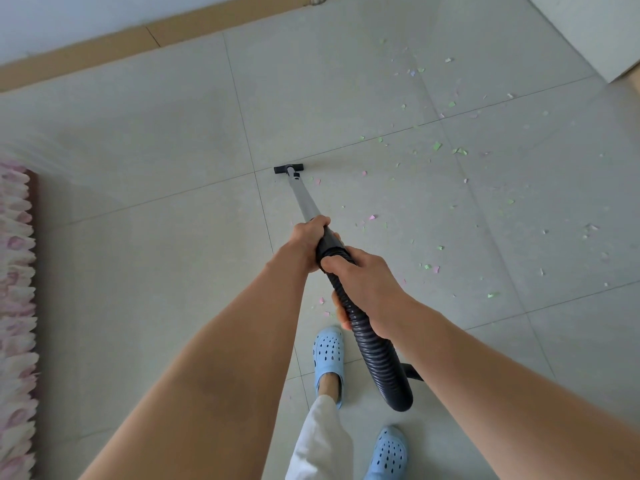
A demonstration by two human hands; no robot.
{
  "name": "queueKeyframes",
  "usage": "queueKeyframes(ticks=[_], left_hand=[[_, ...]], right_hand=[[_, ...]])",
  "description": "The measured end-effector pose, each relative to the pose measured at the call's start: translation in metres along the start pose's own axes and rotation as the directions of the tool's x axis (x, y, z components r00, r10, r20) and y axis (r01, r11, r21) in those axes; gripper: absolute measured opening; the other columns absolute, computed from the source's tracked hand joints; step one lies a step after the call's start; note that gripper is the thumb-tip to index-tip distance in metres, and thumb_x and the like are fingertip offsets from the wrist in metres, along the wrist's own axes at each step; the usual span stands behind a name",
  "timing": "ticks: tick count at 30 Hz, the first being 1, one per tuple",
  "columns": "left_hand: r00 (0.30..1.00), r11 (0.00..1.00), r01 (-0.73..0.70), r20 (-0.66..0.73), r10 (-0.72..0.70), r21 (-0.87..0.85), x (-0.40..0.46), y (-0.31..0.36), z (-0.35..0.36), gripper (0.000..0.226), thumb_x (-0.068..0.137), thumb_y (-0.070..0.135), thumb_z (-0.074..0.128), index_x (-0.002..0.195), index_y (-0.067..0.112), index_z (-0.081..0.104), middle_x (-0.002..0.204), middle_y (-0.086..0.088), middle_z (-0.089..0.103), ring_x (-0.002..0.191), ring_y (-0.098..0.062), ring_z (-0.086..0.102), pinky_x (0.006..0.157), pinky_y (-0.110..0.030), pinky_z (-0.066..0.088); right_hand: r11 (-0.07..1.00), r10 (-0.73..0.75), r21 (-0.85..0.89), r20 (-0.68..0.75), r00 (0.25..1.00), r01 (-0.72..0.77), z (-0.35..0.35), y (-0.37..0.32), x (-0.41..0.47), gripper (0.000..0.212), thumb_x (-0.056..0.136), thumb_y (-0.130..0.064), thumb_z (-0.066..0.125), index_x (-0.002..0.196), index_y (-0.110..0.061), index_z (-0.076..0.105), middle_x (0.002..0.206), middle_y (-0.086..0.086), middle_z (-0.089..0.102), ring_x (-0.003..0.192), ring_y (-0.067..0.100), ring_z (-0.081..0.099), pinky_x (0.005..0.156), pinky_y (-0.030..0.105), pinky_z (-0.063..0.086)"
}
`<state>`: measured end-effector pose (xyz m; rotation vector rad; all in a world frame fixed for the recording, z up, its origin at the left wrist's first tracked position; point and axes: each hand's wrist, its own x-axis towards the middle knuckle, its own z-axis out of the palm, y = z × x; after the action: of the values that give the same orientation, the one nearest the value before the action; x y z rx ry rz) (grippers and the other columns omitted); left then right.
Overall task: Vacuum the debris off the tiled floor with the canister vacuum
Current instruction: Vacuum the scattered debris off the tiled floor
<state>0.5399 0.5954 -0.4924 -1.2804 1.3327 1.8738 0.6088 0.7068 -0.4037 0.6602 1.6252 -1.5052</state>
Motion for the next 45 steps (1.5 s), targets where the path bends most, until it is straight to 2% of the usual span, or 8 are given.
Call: queueKeyframes(ticks=[10, 15, 19, 23, 27, 31, 37, 45], left_hand=[[1.0, 0.997, 0.008, 0.015, -0.007, -0.077, -0.018, -0.028, 0.006, 0.014, 0.094, 0.01, 0.053, 0.088, 0.001, 0.045, 0.066, -0.013, 0.052, 0.054, -0.025, 0.051, 0.055, -0.034, 0.048], [0.998, 0.99, 0.009, 0.063, -0.001, -0.142, -0.029, -0.044, 0.011, 0.019, 0.096, 0.012, 0.051, 0.08, 0.001, 0.047, 0.055, -0.011, 0.055, 0.052, -0.024, 0.052, 0.059, -0.034, 0.047], [0.998, 0.983, 0.01, 0.064, 0.002, -0.185, -0.035, -0.054, 0.015, 0.018, 0.094, 0.01, 0.051, 0.079, 0.001, 0.048, 0.057, -0.011, 0.055, 0.053, -0.024, 0.053, 0.059, -0.034, 0.048], [0.996, 0.977, 0.027, 0.087, -0.009, -0.21, -0.041, -0.062, 0.022, 0.017, 0.094, 0.01, 0.05, 0.079, 0.003, 0.047, 0.06, -0.01, 0.053, 0.051, -0.022, 0.052, 0.054, -0.03, 0.05], [0.996, 0.976, 0.04, 0.09, -0.022, -0.213, -0.041, -0.071, 0.026, 0.012, 0.094, 0.011, 0.052, 0.086, 0.005, 0.047, 0.065, -0.009, 0.052, 0.049, -0.02, 0.052, 0.045, -0.024, 0.052], [0.995, 0.983, 0.038, 0.095, -0.02, -0.182, -0.043, -0.078, 0.031, 0.014, 0.094, 0.013, 0.053, 0.083, 0.005, 0.047, 0.065, -0.009, 0.053, 0.051, -0.02, 0.052, 0.049, -0.026, 0.051], [0.998, 0.99, -0.006, 0.058, 0.014, -0.14, -0.046, -0.087, 0.032, 0.017, 0.093, 0.011, 0.054, 0.082, 0.0, 0.048, 0.054, -0.011, 0.057, 0.052, -0.025, 0.054, 0.059, -0.035, 0.048], [1.0, 0.997, -0.016, 0.003, 0.016, -0.075, -0.052, -0.099, 0.025, 0.016, 0.094, 0.011, 0.055, 0.099, 0.0, 0.045, 0.068, -0.013, 0.053, 0.055, -0.024, 0.053, 0.054, -0.033, 0.049]], right_hand=[[0.99, -0.063, -0.126, -0.011, 0.998, 0.061, -0.013, 0.019, -0.019, 0.025, 0.094, -0.022, 0.06, 0.118, -0.017, 0.063, 0.054, 0.009, 0.054, 0.029, 0.02, 0.046, 0.04, 0.023, 0.042], [0.967, -0.111, -0.233, -0.025, 0.993, 0.102, -0.022, 0.029, -0.028, 0.028, 0.092, -0.023, 0.057, 0.119, -0.021, 0.06, 0.06, 0.009, 0.057, 0.03, 0.018, 0.048, 0.041, 0.023, 0.043], [0.919, -0.168, -0.368, -0.047, 0.985, 0.14, -0.028, 0.038, -0.029, 0.036, 0.088, -0.031, 0.056, 0.124, -0.026, 0.057, 0.07, 0.008, 0.064, 0.035, 0.018, 0.056, 0.049, 0.031, 0.051], [0.87, -0.208, -0.468, -0.064, 0.976, 0.154, -0.034, 0.046, -0.029, 0.042, 0.086, -0.036, 0.054, 0.127, -0.027, 0.057, 0.074, 0.005, 0.066, 0.045, 0.022, 0.06, 0.066, 0.045, 0.062], [0.848, -0.225, -0.504, -0.067, 0.972, 0.162, -0.041, 0.053, -0.032, 0.052, 0.086, -0.036, 0.054, 0.137, -0.029, 0.052, 0.075, 0.002, 0.064, 0.041, 0.022, 0.06, 0.054, 0.035, 0.055], [0.873, -0.219, -0.46, -0.073, 0.973, 0.162, -0.047, 0.061, -0.037, 0.049, 0.084, -0.035, 0.055, 0.134, -0.032, 0.055, 0.075, 0.005, 0.065, 0.043, 0.023, 0.059, 0.053, 0.035, 0.055], [0.966, -0.147, -0.218, -0.032, 0.989, 0.137, -0.053, 0.07, -0.048, 0.022, 0.091, -0.023, 0.06, 0.111, -0.017, 0.061, 0.049, 0.004, 0.054, 0.031, 0.021, 0.045, 0.04, 0.024, 0.042], [0.991, -0.081, -0.107, 0.019, 0.997, 0.082, -0.051, 0.08, -0.06, 0.02, 0.095, -0.023, 0.061, 0.115, -0.017, 0.063, 0.046, 0.006, 0.051, 0.027, 0.021, 0.042, 0.038, 0.021, 0.041]])
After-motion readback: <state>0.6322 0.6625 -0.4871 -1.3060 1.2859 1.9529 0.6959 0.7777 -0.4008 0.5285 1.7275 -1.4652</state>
